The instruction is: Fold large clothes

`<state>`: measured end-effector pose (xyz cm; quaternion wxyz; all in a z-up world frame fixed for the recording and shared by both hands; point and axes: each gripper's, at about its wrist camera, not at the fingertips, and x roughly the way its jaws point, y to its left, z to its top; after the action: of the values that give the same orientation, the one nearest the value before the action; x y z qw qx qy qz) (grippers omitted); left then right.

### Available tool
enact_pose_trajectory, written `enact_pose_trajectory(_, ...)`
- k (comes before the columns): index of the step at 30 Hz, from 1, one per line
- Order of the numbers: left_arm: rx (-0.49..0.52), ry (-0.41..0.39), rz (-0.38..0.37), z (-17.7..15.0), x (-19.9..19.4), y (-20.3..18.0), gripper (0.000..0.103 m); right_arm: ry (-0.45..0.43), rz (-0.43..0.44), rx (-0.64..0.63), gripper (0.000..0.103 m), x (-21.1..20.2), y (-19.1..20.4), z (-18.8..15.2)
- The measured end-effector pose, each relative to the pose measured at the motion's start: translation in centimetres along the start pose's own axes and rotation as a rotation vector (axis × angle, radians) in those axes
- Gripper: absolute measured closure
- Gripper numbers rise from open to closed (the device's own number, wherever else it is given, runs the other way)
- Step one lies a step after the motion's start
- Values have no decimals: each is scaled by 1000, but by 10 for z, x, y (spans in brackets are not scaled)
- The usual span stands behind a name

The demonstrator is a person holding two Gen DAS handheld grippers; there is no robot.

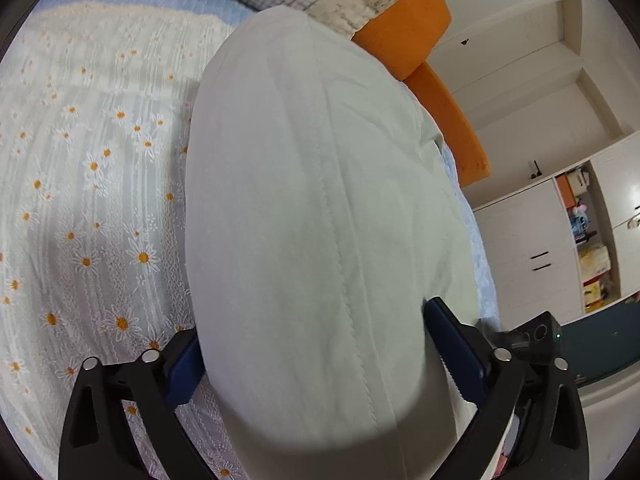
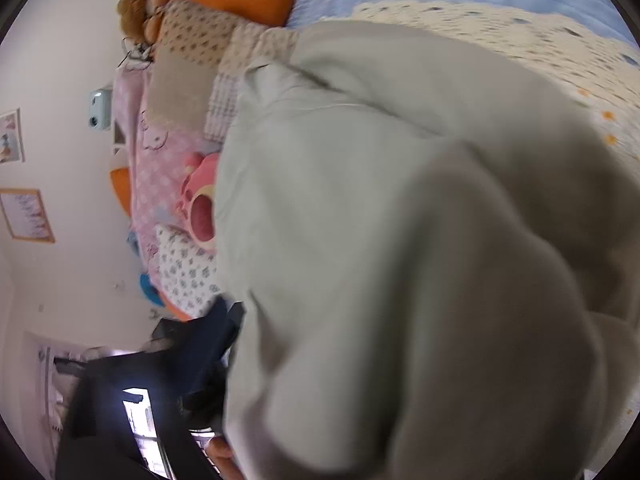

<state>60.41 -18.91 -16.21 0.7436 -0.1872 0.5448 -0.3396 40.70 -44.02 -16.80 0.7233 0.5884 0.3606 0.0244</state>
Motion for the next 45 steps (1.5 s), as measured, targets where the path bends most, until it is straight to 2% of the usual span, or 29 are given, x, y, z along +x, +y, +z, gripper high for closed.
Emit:
enact_pose_trajectory(3, 48, -46, 52, -9, -3, -13, 12, -1, 28, -42, 61, -4, -6, -1)
enact_pose_trajectory(6, 34, -85, 54, -16, -9, -20, 16, 4, 66, -52, 67, -8, -4, -3)
enact_pose_trajectory(9, 36, -110, 57, -21, -16, -34, 19, -15, 75, -107, 69, -18, 9, -6)
enact_pose_trajectory(15, 52, -134, 12, -27, -47, -49, 20, -33, 117, -192, 70, -39, 44, -21)
enact_pose_trajectory(21, 116, -216, 35, -39, -105, -64, 20, -34, 172, -261, 70, -50, 82, -48)
enact_pose_trajectory(28, 178, -361, 73, -67, -205, -79, 20, -29, 255, -366, 70, -66, 137, -98)
enact_pose_trajectory(34, 210, -493, 138, -98, -309, -80, 20, 14, 330, -487, 70, -62, 200, -163)
enact_pose_trajectory(37, 228, -564, 222, -119, -370, -72, 20, 59, 367, -540, 70, -47, 230, -204)
enact_pose_trajectory(41, 224, -632, 349, -145, -441, -52, 20, 155, 412, -584, 70, -6, 268, -263)
enact_pose_trajectory(45, 186, -679, 466, -174, -516, -15, 20, 259, 441, -618, 70, 41, 302, -322)
